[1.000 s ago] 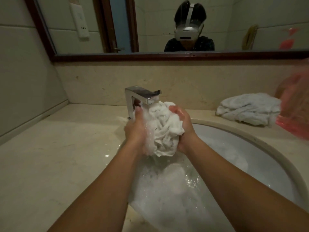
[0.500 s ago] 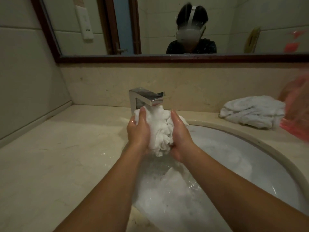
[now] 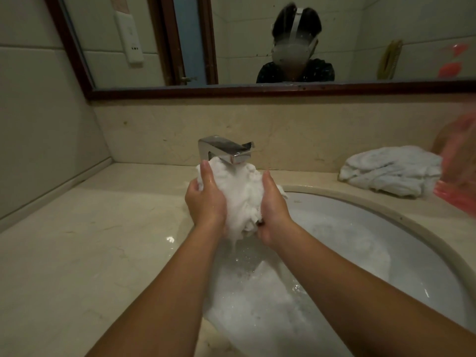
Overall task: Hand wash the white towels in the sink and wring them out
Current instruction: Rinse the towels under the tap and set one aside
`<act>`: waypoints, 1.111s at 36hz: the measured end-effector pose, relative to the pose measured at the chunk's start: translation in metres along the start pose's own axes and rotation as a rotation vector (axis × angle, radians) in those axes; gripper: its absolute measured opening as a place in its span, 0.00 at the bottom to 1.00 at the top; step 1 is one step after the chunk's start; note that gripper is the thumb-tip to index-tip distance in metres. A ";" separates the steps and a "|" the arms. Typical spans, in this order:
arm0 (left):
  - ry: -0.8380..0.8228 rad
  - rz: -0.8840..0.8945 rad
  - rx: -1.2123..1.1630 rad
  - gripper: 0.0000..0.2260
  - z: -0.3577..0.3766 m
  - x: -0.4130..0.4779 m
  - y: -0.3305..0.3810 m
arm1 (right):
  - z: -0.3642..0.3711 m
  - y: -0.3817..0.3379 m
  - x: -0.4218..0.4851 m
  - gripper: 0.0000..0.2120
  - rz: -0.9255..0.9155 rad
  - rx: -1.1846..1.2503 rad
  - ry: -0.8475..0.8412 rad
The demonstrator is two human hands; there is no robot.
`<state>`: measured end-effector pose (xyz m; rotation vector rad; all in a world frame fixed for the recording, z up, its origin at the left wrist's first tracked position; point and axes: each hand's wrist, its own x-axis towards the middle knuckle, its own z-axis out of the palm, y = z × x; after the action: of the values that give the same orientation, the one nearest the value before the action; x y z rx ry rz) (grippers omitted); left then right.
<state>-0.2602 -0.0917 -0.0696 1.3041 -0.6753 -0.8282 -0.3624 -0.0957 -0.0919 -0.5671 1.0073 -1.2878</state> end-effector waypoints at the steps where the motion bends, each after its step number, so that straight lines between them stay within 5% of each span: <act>1: -0.002 -0.001 0.008 0.26 -0.001 -0.001 0.001 | 0.000 0.000 -0.002 0.33 0.005 0.011 -0.018; 7: -0.117 0.014 0.057 0.26 -0.003 -0.007 0.001 | -0.010 -0.003 -0.005 0.34 0.018 0.069 -0.114; 13: -0.339 -0.171 0.102 0.57 0.016 0.038 -0.058 | -0.019 -0.018 -0.008 0.28 -0.130 -0.045 -0.131; 16: -0.411 -0.198 0.080 0.50 0.021 0.024 -0.040 | -0.023 -0.018 0.000 0.31 -0.181 -0.076 -0.065; 21: -0.273 0.080 0.128 0.27 0.013 -0.012 -0.004 | -0.020 -0.013 -0.004 0.22 -0.121 0.007 -0.018; 27: -0.255 0.146 0.151 0.23 0.004 -0.015 0.000 | -0.013 -0.004 -0.002 0.35 -0.021 0.044 -0.111; 32: -0.250 0.025 0.138 0.25 0.004 -0.016 -0.002 | -0.009 -0.002 -0.003 0.32 -0.090 0.003 -0.009; 40: -0.138 0.075 0.254 0.24 0.013 -0.013 -0.006 | 0.004 0.005 -0.008 0.21 -0.201 -0.093 0.317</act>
<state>-0.2791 -0.0889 -0.0735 1.4484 -0.9579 -0.7950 -0.3563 -0.0871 -0.0921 -0.5561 1.3027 -1.5478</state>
